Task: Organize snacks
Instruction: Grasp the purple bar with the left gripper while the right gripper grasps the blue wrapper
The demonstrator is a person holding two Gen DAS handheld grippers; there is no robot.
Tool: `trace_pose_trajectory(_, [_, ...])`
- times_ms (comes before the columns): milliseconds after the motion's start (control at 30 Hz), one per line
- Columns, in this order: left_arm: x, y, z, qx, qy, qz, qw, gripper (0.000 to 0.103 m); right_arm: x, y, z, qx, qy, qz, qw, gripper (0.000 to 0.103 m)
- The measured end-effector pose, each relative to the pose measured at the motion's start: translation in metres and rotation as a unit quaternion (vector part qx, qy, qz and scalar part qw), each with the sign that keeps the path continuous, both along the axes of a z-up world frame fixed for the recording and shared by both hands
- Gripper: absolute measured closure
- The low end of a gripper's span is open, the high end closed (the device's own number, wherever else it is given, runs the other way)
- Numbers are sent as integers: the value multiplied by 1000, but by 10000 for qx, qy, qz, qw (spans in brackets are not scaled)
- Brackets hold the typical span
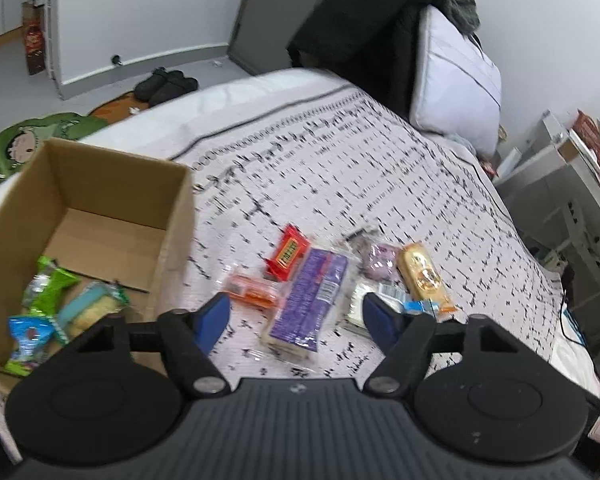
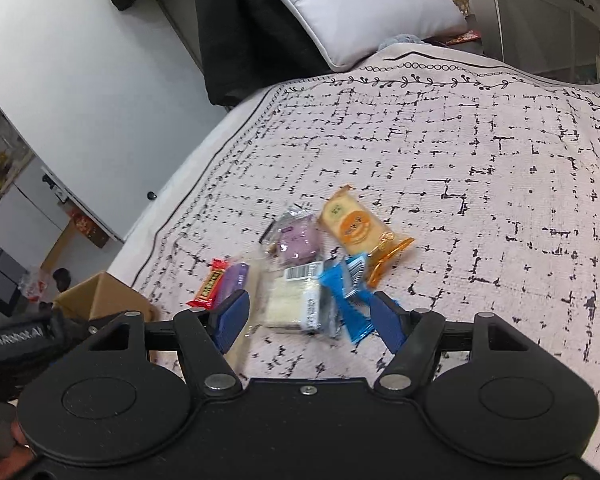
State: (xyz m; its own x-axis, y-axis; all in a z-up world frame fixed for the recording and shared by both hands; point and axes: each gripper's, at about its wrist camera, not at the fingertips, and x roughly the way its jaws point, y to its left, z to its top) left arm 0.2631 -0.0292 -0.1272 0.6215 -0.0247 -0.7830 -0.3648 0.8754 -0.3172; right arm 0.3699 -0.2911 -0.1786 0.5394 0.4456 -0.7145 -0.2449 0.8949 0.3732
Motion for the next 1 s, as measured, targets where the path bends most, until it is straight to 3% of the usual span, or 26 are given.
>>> trace_pose_trajectory(133, [11, -7, -17, -81, 162, -106, 9998, 46, 9, 0, -7, -109, 67, 2, 9999, 41])
trace_pose_trajectory(533, [39, -12, -67, -39, 609, -107, 9981, 46, 24, 9, -31, -349, 338, 67, 9988, 44])
trace_pose_trajectory(667, [46, -11, -84, 0, 740, -78, 9972, 46, 27, 13, -34, -568, 245, 43, 9981, 44])
trace_pose_trajectory(1000, [52, -15, -96, 69, 719, -190, 9972, 45, 41, 24, -41, -954, 189, 90, 9952, 43])
